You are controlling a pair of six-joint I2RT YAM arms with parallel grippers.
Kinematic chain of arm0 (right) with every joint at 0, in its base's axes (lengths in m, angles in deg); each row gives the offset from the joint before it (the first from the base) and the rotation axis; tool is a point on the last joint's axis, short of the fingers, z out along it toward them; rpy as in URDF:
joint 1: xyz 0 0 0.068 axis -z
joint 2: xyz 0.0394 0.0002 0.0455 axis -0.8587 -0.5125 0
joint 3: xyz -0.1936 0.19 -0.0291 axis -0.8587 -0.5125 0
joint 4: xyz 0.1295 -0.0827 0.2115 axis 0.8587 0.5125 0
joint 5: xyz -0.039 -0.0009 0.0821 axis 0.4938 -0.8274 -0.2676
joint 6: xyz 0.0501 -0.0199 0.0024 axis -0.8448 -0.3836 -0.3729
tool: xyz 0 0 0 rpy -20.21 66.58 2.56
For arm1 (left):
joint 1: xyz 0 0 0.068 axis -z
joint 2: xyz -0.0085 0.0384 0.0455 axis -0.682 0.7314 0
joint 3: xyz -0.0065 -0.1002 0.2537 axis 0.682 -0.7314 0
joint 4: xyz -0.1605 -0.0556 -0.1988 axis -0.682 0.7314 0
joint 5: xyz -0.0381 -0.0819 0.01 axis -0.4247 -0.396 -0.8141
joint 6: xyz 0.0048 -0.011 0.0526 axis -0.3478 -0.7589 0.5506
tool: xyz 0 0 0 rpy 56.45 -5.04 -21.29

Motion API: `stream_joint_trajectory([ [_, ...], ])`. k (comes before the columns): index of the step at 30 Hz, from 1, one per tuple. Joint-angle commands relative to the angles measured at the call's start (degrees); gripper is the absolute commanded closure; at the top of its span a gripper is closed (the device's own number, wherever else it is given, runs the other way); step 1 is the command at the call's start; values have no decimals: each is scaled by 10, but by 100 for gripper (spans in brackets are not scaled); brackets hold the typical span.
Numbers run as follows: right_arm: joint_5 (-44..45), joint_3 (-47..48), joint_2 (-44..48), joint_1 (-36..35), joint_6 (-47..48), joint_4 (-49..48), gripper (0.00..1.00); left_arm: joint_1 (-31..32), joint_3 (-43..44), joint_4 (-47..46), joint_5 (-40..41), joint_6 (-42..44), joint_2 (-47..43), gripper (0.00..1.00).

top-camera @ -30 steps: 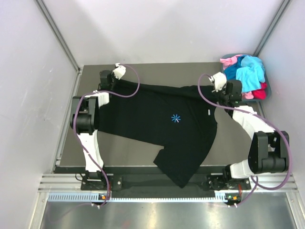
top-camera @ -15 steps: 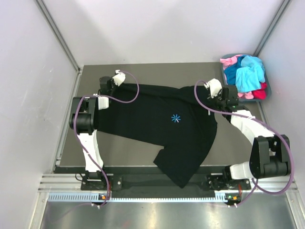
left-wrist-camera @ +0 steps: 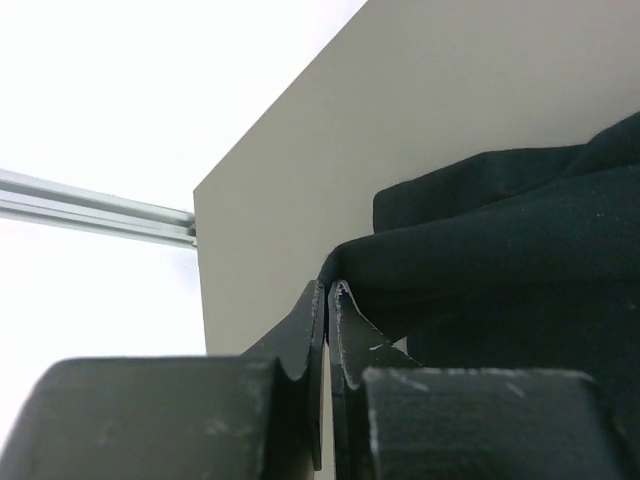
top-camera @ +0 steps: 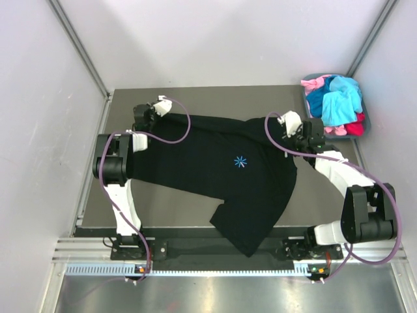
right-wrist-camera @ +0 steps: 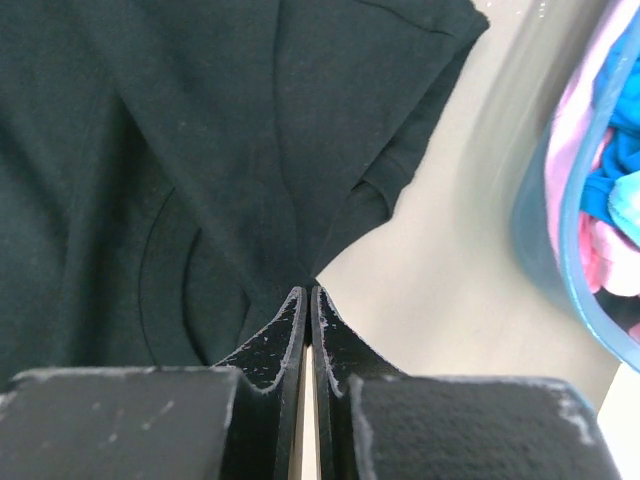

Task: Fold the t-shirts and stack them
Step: Fold the tshirt

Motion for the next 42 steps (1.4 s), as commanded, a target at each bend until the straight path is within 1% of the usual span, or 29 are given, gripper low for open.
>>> stream_joint_trajectory([
  [1, -24, 4, 18, -4, -3, 4, 100, -7, -14, -48, -9, 15, -43, 100],
  [8, -57, 3, 33, -8, 8, 46, 100, -8, -80, -56, -6, 35, -79, 100],
  [13, -70, -13, 41, -16, 14, 51, 100, -7, -88, -30, -11, 30, -103, 100],
  [15, -77, -13, 37, -15, 14, 53, 100, -7, -80, 0, -12, 21, -110, 100],
  [16, -78, -13, 33, -15, 14, 56, 100, -8, -75, 38, -11, 3, -112, 100],
  [17, -80, -12, 31, -15, 14, 54, 100, -21, -60, 60, -15, -6, -114, 100],
  [20, -80, -13, 21, -16, 14, 51, 100, -27, -32, 138, -46, -38, -116, 100],
  [21, -80, -12, 19, -17, 15, 50, 100, -27, -31, 145, -49, -41, -114, 100],
  [34, -77, -19, 13, -17, 17, 45, 100, -28, -48, 166, -53, -47, -114, 100],
  [42, -90, -18, 14, -16, 20, 54, 100, -28, -51, 170, -42, -43, -112, 100],
])
